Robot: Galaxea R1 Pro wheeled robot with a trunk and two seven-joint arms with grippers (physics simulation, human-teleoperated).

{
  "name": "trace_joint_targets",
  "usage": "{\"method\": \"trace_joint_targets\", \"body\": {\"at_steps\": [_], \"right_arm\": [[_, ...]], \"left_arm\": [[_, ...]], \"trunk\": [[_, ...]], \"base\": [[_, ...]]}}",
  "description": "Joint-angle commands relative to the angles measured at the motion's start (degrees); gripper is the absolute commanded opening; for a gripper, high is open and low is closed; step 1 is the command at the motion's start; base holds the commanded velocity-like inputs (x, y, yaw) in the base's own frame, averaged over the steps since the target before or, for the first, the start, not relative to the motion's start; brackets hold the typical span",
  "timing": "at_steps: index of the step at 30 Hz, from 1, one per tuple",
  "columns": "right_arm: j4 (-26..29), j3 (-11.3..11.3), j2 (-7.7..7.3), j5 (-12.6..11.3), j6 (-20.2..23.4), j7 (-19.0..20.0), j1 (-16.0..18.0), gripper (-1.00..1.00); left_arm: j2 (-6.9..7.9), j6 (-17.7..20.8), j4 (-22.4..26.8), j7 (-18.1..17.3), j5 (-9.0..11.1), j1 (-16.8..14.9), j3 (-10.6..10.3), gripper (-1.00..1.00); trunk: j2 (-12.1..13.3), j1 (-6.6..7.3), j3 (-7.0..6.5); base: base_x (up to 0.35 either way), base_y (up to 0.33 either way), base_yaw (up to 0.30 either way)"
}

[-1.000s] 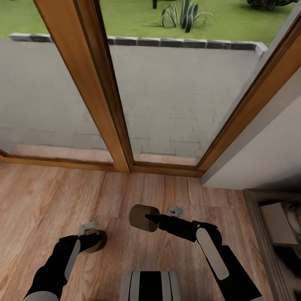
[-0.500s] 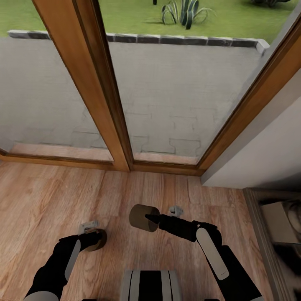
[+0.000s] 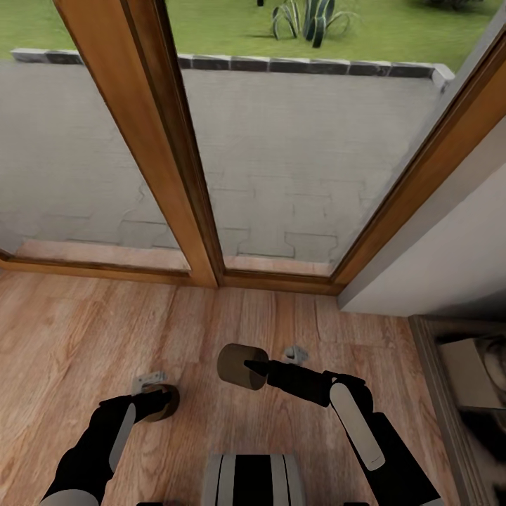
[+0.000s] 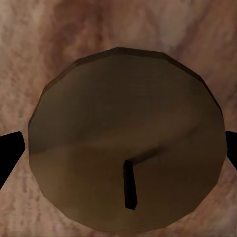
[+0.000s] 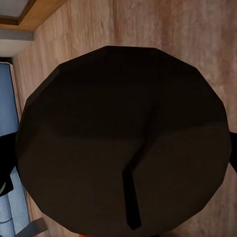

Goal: Place each of the two pumpkins and all three candles from the living room inside a cabinet in the living room (use any cabinet), then make sure every cabinet is closed, and position the cauldron so it is next to a table in the living room.

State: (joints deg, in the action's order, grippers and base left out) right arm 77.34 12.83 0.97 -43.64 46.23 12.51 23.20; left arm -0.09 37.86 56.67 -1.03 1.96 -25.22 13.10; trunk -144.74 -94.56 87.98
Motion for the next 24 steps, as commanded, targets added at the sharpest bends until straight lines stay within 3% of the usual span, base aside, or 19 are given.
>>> {"method": "trace_joint_targets", "body": {"at_steps": [1, 4, 5, 24], "right_arm": [[0.00, 0.00, 0.00, -0.05, 0.01, 0.03, 0.00, -1.00], [0.00, 0.02, 0.00, -0.06, 0.01, 0.04, 0.00, -1.00], [0.00, 0.01, 0.00, -0.05, 0.01, 0.05, 0.00, -1.00], [0.00, 0.00, 0.00, -0.04, 0.01, 0.05, 0.00, -1.00]], "left_arm": [[0.00, 0.16, -0.04, 0.00, -0.03, 0.00, -0.02, 1.00], [0.00, 0.29, -0.26, 0.04, -0.03, 0.00, -0.04, 1.00], [0.00, 0.33, -0.34, 0.05, -0.03, 0.00, -0.04, -1.00], [-0.04, 0.20, -0.42, -0.19, 0.15, 0.00, 0.08, -1.00]], "trunk": [[0.00, 0.00, 0.00], [0.00, 0.00, 0.00], [0.00, 0.00, 0.00], [0.00, 0.00, 0.00]], "base": [[0.000, 0.000, 0.000], [0.000, 0.000, 0.000], [0.000, 0.000, 0.000], [0.000, 0.000, 0.000]]}}
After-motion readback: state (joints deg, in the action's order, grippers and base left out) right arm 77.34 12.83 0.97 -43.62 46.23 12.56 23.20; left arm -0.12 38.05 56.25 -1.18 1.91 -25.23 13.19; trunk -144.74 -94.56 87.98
